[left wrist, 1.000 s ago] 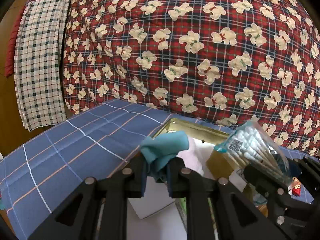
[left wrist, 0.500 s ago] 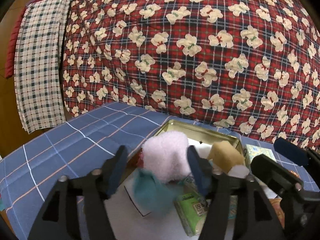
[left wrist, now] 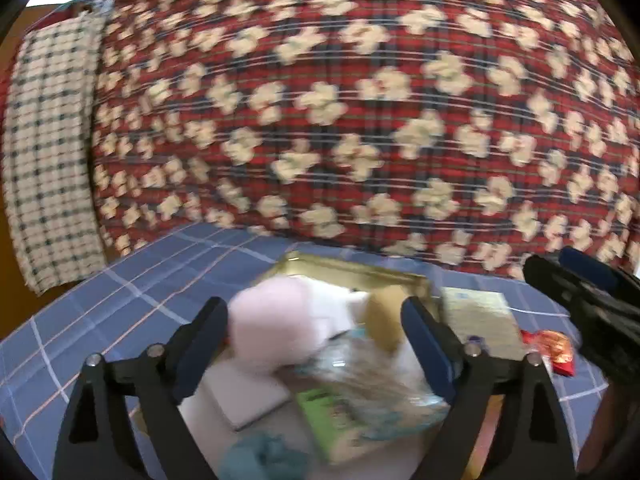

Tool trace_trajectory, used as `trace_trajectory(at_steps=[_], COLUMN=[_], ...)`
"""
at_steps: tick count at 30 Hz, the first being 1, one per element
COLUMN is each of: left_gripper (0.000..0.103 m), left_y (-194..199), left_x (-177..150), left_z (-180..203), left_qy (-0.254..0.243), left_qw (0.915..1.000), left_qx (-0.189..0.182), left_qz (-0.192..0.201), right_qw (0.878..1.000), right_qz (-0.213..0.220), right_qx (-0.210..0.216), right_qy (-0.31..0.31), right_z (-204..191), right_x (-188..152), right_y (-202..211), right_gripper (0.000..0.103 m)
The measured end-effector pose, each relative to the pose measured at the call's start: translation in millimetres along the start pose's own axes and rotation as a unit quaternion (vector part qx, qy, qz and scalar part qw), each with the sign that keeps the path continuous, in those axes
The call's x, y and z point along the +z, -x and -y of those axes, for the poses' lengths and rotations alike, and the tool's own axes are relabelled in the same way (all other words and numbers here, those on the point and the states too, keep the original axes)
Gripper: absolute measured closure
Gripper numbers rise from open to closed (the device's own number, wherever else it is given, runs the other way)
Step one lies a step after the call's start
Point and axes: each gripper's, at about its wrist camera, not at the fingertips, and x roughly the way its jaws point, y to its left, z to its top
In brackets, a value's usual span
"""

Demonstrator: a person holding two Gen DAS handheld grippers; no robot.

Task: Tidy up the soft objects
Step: 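Move both tools back to the red pouch and clear plastic bag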

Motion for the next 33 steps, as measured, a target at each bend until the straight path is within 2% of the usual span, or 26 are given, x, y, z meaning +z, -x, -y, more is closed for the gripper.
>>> trace_trajectory(at_steps=[2,4,6,9,12,18,21,25,29,31,33], left_gripper=[0.01,0.01,0.01,0.01,0.01,0.009,0.009,0.009,0.009,0.009,0.009], left_y=[2,0,-4,-9,-12,-18,-22,-20,-22,-24,-26], left_x=[5,10,14,17,17,14,11,9,6,5,4], left_z=[12,26,39,61,84,117,131,141,147,151,157], left_qy=[-0.01,-0.017,-0.019,-0.035,-0.055,-0.078,-0.093,-0.111,-0.117,-0.12,-0.127], left_qw=[0.9996,0.9977,0.9946,0.989,0.9835,0.9753,0.9712,0.968,0.9648,0.9627,0.9588], left_qx=[-0.025,-0.061,-0.091,-0.124,-0.146,-0.172,-0.179,-0.184,-0.191,-0.194,-0.201], left_qz=[-0.008,-0.025,-0.045,-0.072,-0.091,-0.115,-0.127,-0.13,-0.138,-0.145,-0.155], right_qw=[0.998,0.991,0.981,0.971,0.964,0.95,0.944,0.944,0.941,0.94,0.939], right_qz=[-0.026,-0.071,-0.115,-0.152,-0.175,-0.228,-0.255,-0.259,-0.269,-0.273,-0.274], right_qx=[-0.05,-0.106,-0.134,-0.134,-0.143,-0.102,-0.099,-0.11,-0.142,-0.15,-0.158], right_qy=[-0.019,-0.042,-0.079,-0.128,-0.143,-0.19,-0.186,-0.174,-0.151,-0.142,-0.137], right_z=[25,56,89,126,141,159,156,156,158,160,162], right_x=[-1,-8,-20,-34,-45,-67,-77,-81,-84,-85,-85], right_y=[-5,-15,-23,-27,-26,-43,-55,-57,-56,-55,-53], right_gripper=[0.034,0.034,0.034,0.034,0.034,0.034,0.034,0.035,0.062,0.071,0.074])
